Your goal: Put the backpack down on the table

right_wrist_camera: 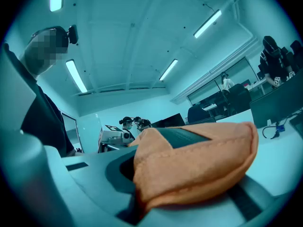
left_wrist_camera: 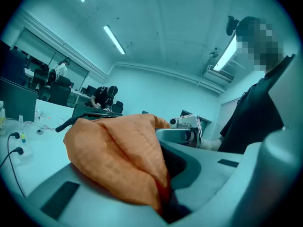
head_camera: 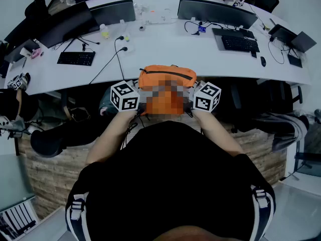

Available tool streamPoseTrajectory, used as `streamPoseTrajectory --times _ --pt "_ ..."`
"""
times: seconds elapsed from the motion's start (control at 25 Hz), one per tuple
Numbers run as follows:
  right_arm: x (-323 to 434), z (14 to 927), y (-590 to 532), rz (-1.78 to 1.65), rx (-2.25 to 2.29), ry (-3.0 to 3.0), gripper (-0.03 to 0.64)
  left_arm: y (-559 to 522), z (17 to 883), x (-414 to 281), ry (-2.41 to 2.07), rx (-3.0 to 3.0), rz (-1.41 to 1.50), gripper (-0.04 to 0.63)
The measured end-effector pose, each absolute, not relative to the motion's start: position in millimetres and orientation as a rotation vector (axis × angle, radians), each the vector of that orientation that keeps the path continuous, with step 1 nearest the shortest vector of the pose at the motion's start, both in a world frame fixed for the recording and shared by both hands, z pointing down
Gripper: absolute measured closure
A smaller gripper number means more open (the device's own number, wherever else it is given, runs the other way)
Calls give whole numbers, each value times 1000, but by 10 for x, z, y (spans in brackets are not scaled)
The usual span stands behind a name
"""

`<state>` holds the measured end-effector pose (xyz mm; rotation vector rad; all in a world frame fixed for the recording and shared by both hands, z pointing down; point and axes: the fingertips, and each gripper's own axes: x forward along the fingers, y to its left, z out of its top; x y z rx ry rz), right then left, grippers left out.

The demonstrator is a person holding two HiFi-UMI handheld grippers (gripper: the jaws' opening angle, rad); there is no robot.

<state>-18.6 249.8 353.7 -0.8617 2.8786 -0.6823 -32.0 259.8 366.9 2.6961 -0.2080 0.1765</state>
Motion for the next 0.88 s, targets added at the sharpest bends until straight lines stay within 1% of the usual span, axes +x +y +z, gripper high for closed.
streamPoseTrajectory --times 0.88 --pt "-361 3640 2309 -712 -957 2847 571 2448 3752 -474 -214 2655 144 520"
